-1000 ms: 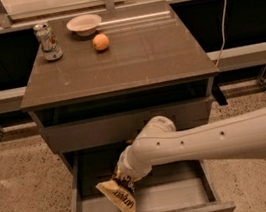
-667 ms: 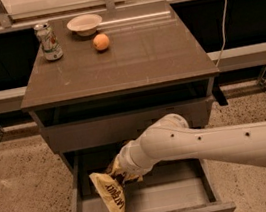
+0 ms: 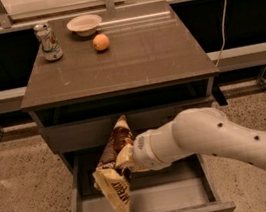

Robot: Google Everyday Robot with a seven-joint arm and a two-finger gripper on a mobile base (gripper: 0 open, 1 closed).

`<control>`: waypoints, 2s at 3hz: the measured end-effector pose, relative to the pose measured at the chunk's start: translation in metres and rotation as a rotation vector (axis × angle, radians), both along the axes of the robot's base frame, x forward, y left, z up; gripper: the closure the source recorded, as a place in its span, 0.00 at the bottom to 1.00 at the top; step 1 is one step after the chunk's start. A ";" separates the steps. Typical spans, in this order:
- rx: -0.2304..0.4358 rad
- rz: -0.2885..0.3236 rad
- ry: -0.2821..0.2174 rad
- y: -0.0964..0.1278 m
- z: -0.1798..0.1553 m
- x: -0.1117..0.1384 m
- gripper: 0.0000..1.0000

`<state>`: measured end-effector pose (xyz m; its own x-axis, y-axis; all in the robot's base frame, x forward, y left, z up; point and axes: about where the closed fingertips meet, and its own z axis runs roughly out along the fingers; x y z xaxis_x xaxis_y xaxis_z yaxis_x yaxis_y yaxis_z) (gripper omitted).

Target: Pick brown chip bag from middle drawer and place on counter

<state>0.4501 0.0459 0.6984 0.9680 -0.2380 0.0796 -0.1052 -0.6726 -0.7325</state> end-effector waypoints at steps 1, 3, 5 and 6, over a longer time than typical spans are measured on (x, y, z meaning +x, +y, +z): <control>0.001 -0.062 -0.076 -0.080 0.046 0.009 1.00; -0.039 -0.064 -0.055 -0.192 0.109 0.048 1.00; -0.129 -0.036 -0.107 -0.201 0.262 0.087 1.00; -0.115 -0.079 -0.155 -0.216 0.317 0.096 1.00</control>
Offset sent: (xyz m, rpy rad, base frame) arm 0.0818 -0.2534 0.1620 0.0133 -0.1078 -0.0883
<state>0.5465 -0.1701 1.0157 0.9208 -0.2935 0.2569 -0.0530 -0.7466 -0.6632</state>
